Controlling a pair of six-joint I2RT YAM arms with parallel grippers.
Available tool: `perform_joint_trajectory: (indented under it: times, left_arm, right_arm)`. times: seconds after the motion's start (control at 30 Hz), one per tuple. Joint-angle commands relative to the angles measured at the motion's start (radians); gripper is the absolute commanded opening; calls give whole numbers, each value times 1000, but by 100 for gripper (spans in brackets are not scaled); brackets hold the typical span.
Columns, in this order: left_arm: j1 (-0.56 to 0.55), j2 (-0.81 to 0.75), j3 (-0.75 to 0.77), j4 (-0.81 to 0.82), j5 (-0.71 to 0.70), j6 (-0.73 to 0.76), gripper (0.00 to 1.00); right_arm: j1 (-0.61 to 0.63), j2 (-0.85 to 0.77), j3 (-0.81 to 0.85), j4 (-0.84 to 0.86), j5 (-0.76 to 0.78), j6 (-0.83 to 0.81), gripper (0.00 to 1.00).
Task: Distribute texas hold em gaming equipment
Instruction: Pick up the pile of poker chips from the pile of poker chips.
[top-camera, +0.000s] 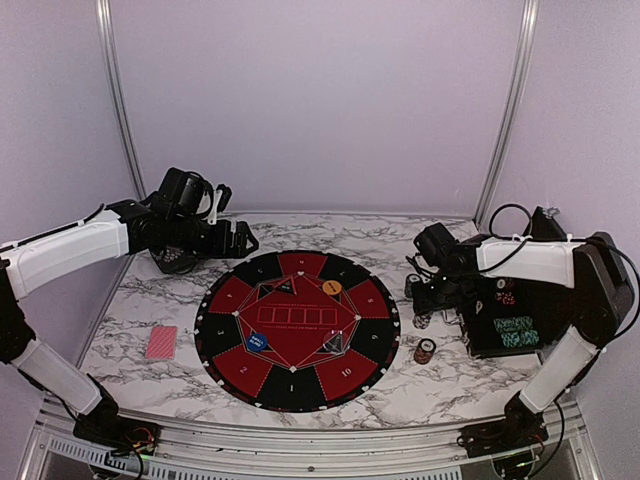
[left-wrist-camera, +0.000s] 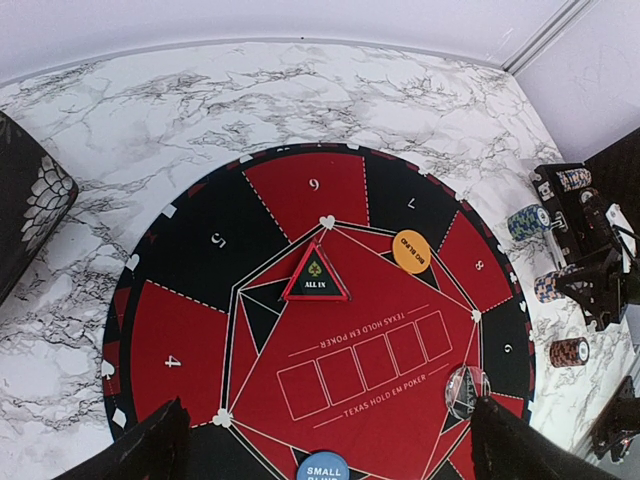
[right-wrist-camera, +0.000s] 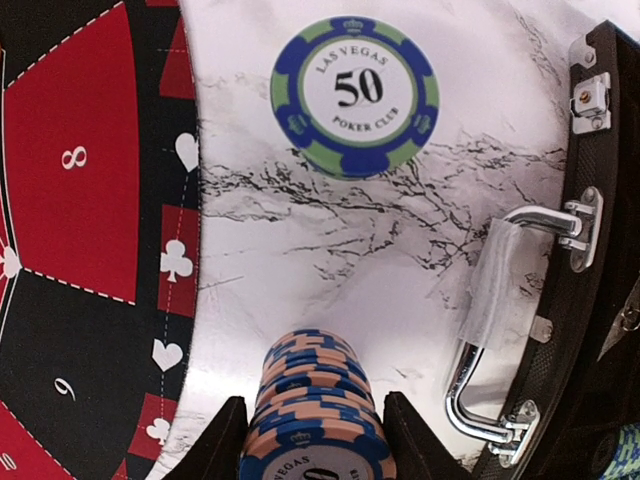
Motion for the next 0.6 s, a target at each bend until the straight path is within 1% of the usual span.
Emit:
perform_joint_trajectory:
  times: [0.0, 0.57]
  left_arm:
    - [-2, -11, -11, 19, -10, 4, 99]
    - [-1, -10, -11, 20, -9, 6, 99]
  right_arm:
    - [-7, -11, 55, -13, 8, -1, 41]
    - [1, -15, 68, -29, 10, 2, 41]
